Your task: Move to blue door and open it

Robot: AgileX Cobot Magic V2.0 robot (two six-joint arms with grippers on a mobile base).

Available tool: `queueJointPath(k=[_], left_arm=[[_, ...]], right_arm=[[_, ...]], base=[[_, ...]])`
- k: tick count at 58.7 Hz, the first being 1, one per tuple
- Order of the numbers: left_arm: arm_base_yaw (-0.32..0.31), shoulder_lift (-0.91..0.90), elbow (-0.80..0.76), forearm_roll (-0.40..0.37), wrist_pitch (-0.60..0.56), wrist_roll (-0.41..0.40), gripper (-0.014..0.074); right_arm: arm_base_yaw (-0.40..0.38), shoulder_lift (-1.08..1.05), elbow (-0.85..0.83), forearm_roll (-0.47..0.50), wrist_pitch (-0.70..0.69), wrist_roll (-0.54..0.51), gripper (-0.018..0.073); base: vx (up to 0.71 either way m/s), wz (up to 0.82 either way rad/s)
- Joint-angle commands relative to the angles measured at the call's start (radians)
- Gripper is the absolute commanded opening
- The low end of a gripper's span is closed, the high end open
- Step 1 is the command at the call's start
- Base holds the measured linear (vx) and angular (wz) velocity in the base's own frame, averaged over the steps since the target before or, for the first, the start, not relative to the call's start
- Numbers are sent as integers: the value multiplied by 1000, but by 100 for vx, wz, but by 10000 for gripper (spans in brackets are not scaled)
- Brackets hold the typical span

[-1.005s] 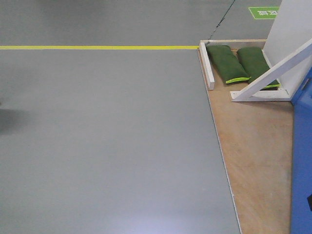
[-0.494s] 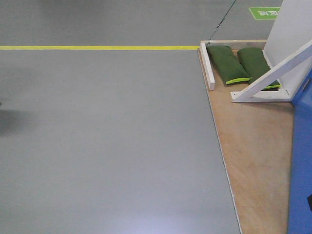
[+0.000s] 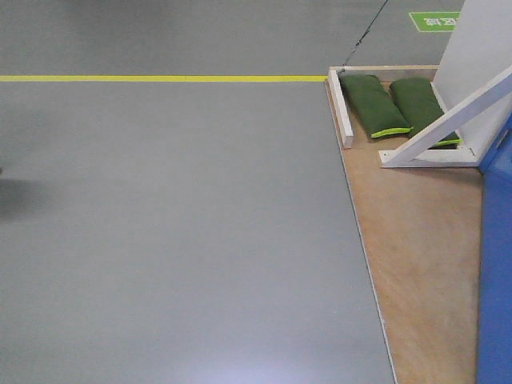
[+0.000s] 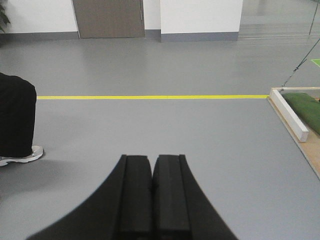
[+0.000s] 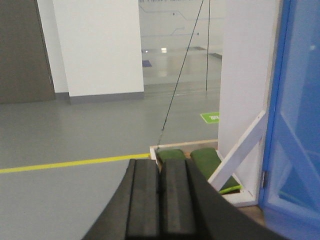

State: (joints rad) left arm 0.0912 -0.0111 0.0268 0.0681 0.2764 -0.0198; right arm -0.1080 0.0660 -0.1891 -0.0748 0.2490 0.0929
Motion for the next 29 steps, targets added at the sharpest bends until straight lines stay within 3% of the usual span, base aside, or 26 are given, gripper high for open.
queueJointPath(k=[1,19,29], left_arm=[[-2,-14,-27,-2,-85,-7,73],[-2,-14,-27,-2,-85,-7,73],[-2,-14,-27,-2,-85,-7,73]], right_arm=[[-5,113,-146,-13,-83,-1,8],[-5,558,-618,-1,-82,-1,8],[-5,731,-878,106,-84,-1,8]], base=[[0,0],[0,0],[0,0]])
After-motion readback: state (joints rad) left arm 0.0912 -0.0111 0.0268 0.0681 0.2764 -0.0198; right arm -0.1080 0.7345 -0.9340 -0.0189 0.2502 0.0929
